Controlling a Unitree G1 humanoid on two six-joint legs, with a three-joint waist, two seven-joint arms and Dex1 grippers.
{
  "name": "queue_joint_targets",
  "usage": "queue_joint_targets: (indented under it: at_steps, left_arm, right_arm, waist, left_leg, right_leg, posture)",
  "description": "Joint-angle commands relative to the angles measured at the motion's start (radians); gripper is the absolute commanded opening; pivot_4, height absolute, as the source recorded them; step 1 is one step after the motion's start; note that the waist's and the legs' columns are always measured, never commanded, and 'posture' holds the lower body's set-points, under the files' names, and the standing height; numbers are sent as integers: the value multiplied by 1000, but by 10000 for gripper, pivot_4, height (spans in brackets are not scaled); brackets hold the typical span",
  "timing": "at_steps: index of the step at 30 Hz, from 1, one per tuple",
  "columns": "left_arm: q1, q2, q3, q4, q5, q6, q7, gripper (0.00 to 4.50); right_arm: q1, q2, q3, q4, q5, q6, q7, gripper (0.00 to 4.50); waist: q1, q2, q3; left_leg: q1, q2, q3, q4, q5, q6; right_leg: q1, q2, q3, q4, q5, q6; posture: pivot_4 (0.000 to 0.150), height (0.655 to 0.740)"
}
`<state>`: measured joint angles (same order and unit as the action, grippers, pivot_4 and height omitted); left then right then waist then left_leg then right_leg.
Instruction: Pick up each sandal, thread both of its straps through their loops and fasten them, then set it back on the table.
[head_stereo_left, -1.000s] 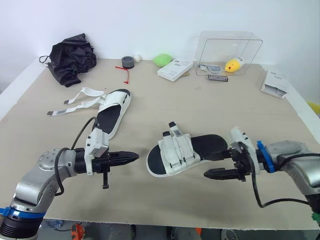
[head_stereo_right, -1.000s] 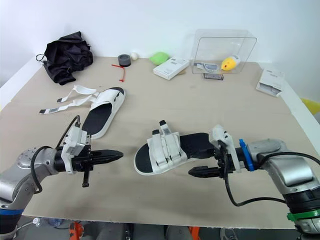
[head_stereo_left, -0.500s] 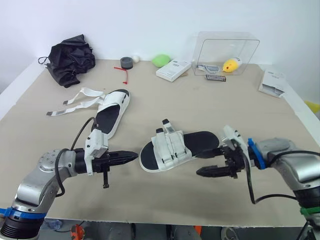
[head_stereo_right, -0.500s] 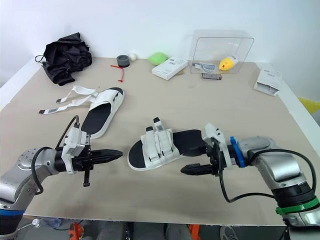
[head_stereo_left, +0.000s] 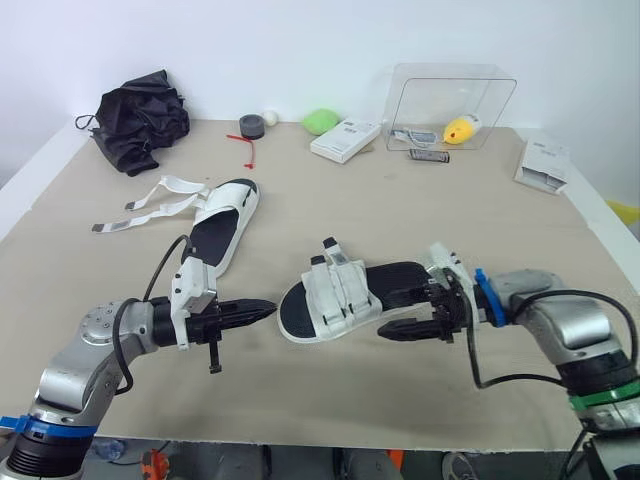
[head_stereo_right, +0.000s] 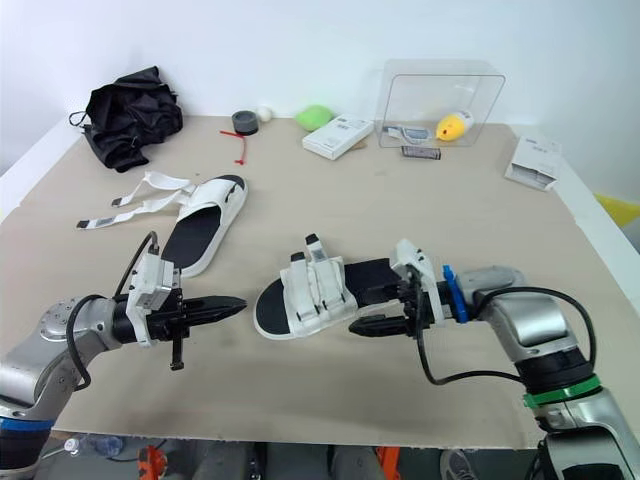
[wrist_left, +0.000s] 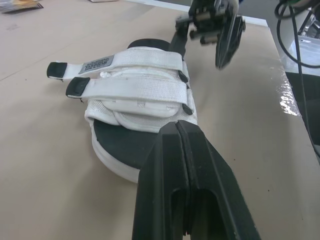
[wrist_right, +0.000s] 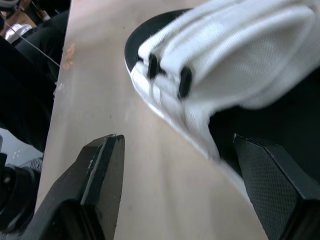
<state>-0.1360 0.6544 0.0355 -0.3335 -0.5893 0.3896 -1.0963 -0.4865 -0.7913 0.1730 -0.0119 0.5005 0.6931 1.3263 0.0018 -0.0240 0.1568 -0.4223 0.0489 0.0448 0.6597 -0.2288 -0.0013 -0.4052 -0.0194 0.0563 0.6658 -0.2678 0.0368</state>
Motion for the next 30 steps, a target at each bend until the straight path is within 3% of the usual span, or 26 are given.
queue_joint_targets:
  at_steps: [1,5,13,16,19,24,30]
  left_arm:
    - [-10,-11,12,-36,-26,1,17,0]
    - [-12,-13,10,-41,-29,6,25,0]
    - [-16,-35,0,-28,-13,-10,45,0]
    - [-18,-48,3,-26,-9,-21,54,0]
    - [-22,-72,19,-23,0,-29,100,0]
    - [-20,-89,13,-8,66,-59,168,0]
    - [-95,-145,-22,32,143,-70,278,0]
  right_arm:
    - [-34,44,11,-5,1,0,-7,37283]
    - [-27,52,11,-50,20,22,8,37283]
    - [41,81,-12,-92,9,1,-55,421]
    - [61,85,-33,-111,23,2,-75,421]
    - [46,107,-130,-115,36,39,-216,421]
    - [-10,176,-340,-116,-10,83,-590,421]
    - [-98,326,-410,-67,-184,272,-1094,421]
  waist:
    - [0,0,0]
    - [1,0,0]
    - [1,0,0]
    - [1,0,0]
    - [1,0,0]
    - [2,0,0]
    - [-1,0,0]
  left_leg:
    - [0,0,0,0,0,0]
    - [0,0,0,1,0,0]
    - [0,0,0,1,0,0]
    - [0,1,0,2,0,0]
    - [0,1,0,4,0,0]
    - [-1,0,5,5,2,-1]
    - [-1,1,7,4,2,-1]
  right_leg:
    - [0,0,0,0,0,0]
    - [0,0,0,1,0,0]
    - [0,0,0,1,0,0]
    - [0,0,0,1,1,0]
    - [0,0,0,1,2,0]
    - [0,0,3,1,5,3]
    - [-2,1,6,1,6,3]
  posture:
    - [1500,7400]
    - [1500,7400]
    - [1500,7400]
    - [1500,7400]
    - [1500,7400]
    - [1500,7400]
    - [1500,7400]
